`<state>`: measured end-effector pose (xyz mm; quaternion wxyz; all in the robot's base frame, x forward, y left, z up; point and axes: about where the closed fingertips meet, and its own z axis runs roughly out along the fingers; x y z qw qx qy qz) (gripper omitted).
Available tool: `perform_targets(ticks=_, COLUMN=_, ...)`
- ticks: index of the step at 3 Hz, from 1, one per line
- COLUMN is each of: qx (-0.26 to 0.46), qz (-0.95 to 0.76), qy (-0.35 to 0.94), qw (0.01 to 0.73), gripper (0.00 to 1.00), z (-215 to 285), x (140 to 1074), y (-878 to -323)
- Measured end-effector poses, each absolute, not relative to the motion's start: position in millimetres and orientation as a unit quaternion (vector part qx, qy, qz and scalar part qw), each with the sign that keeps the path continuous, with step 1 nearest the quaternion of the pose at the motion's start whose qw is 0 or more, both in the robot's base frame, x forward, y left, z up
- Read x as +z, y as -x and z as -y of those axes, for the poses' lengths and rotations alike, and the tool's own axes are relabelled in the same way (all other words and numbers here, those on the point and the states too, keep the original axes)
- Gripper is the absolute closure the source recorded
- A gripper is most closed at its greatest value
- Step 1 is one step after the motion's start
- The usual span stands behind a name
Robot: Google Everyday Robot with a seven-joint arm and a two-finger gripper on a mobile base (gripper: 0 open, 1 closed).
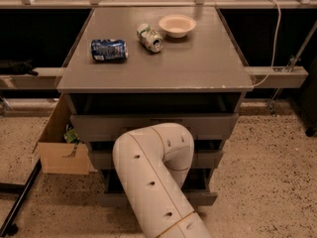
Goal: Close bottom drawer
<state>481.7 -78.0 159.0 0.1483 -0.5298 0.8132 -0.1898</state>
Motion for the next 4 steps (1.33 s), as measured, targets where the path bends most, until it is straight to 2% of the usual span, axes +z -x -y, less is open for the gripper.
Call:
perform_targets(ticks=1, qx=-0.19, qz=-0.813, qy=0.53, qw=0.148, gripper=0.82, z=78.1, x=159.0, y=-481.7)
perform_targets(ticks=2, qx=-0.19, qz=-0.813, qy=0.53, qw=0.148, gripper=0.57, z=78.1, x=159.0, y=-481.7)
perform_targets(ticks=3, qx=-0.19, qz=-0.813, qy=0.53, qw=0.148, gripper=0.28, z=78.1, x=159.0, y=-481.7)
perform_targets(ticks=4, qx=-0.19, qz=-0.813, qy=0.53, qw=0.148, gripper=0.04, z=78.1, x=159.0, y=-481.7)
